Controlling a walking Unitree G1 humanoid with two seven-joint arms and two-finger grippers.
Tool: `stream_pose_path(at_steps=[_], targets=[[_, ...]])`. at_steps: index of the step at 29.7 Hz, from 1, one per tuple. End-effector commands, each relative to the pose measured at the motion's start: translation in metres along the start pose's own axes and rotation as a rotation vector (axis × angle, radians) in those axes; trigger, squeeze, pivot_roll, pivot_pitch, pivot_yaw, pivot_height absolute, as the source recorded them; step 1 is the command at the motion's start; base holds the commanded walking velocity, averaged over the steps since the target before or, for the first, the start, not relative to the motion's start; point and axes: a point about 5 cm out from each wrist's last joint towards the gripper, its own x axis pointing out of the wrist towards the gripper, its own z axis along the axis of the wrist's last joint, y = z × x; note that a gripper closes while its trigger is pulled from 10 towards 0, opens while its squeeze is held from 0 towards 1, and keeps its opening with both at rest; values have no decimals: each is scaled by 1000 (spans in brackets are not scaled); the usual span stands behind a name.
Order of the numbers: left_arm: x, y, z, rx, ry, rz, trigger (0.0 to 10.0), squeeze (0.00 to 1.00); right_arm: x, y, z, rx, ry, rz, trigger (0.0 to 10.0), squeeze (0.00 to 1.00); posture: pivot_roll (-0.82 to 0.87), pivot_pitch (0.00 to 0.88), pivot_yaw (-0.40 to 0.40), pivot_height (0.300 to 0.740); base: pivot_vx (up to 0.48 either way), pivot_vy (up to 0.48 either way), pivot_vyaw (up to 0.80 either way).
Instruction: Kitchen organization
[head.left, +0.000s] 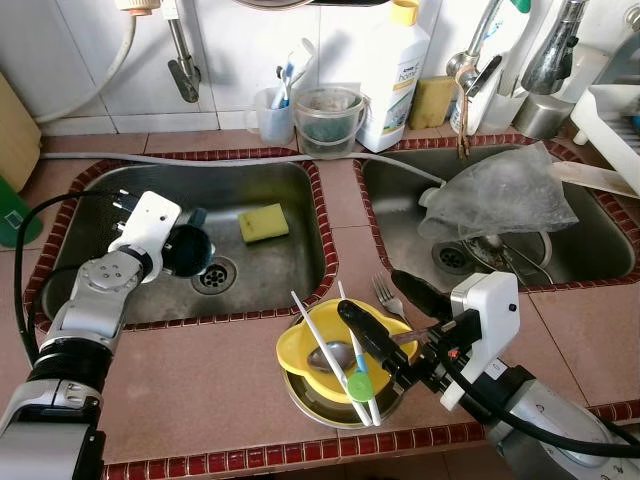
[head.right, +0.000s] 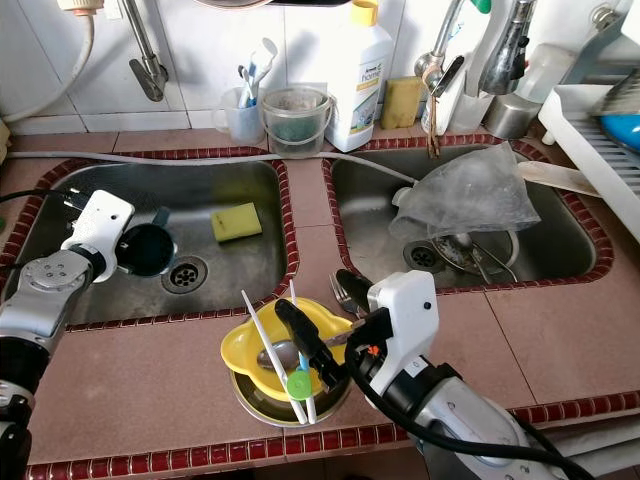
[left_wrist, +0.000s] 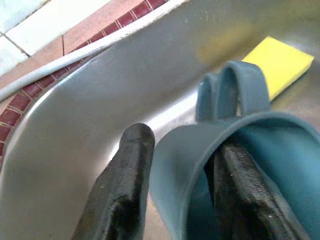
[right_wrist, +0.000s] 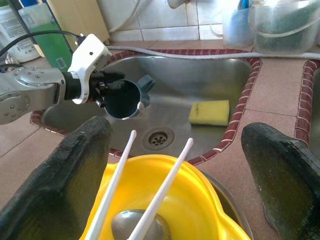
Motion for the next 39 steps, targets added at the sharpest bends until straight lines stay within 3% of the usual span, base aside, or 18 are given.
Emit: stream_pose_path(at_steps=[1, 10, 20, 21, 23, 24, 29, 39], targets=[[-1, 7, 6, 3, -15, -2, 10000, 1000, 0, 1, 1, -2, 1, 13, 10000, 0, -154, 162, 0, 740, 0, 0, 0], [-1, -5, 5, 50, 7, -110, 10000, 1000, 2, 1, 2, 1, -6, 13, 10000, 0, -153, 166, 4, 740, 0, 0, 0], [-2, 5, 15, -56, -21, -69, 10000, 1000, 4, -2, 5, -7, -26, 3, 10000, 0, -147, 161, 5, 740, 0, 0, 0], [-3, 6, 17, -85, -32, -59, 10000, 663, 5, -3, 6, -7, -38, 1, 10000, 0, -143, 159, 7, 740, 0, 0, 0], [-4, 7, 18, -104, -39, -54, 10000, 663, 6, -3, 7, -8, -44, 0, 10000, 0, -143, 159, 7, 740, 0, 0, 0], [-5, 9, 22, -143, -61, -31, 10000, 0, 8, -5, 10, -16, -70, -3, 10000, 0, -139, 156, 9, 740, 0, 0, 0], [-13, 4, 36, -246, -176, 2, 10000, 0, 20, -13, 25, -42, -199, -59, 10000, 0, -120, 142, 12, 740, 0, 0, 0], [-31, -16, 55, -349, -338, 68, 10000, 0, 48, -37, 40, -77, -358, -192, 10000, 0, -82, 103, 3, 740, 0, 0, 0]])
